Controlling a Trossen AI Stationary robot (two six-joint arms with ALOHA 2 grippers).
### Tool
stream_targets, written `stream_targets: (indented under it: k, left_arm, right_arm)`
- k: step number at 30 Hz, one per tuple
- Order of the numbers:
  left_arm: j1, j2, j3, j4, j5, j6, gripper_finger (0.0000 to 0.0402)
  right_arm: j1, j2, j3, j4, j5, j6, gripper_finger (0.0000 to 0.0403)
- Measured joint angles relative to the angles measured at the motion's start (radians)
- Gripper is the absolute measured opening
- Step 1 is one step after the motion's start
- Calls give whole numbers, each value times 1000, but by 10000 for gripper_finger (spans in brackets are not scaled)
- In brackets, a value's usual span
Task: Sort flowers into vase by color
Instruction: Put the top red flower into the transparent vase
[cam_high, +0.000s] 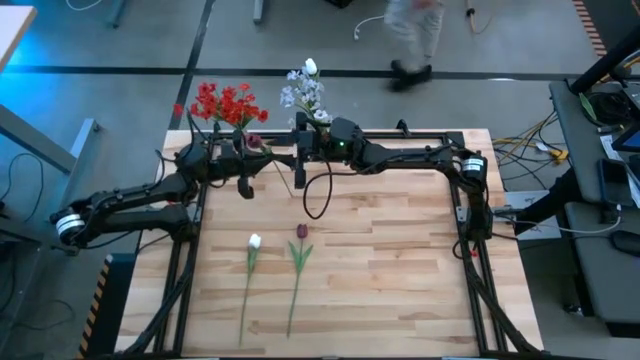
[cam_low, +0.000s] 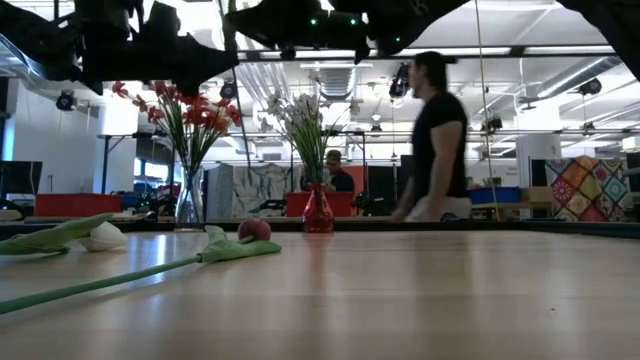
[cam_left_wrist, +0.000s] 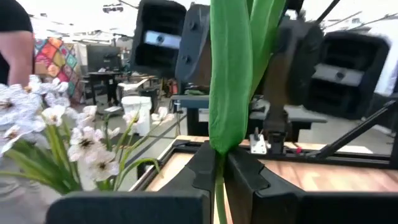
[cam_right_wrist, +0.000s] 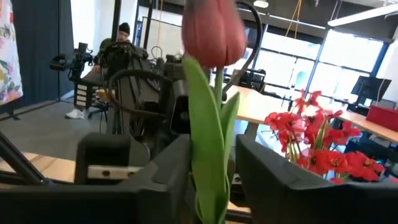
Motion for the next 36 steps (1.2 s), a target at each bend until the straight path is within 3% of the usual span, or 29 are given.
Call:
stream_targets:
  k: [5,8,11,16,18,26,36]
  left_arm:
    - [0,-9,0,-51,-86,37,1]
    - [0,-47,0,-86,-208,81,1]
    - [0,-104,0,-134,-375,136,1]
    - [-17,-201,-34,-87,-624,273,0]
    - [-22,-230,-40,-82,-685,324,0]
    - [-24,-268,-40,-77,-836,502,0]
    - [-26,-280,-28,-74,-888,650,0]
  right_arm:
    - [0,-45,0,-109,18,-38,184]
    - [0,-100,0,-222,103,-89,187]
    - [4,-147,-11,-283,184,-144,152]
    - [4,-202,-90,-283,185,-173,38]
    - [5,-220,-129,-247,185,-184,19]
    - [4,-238,-218,-139,189,-178,9]
    - [4,-242,-219,-131,189,-189,9]
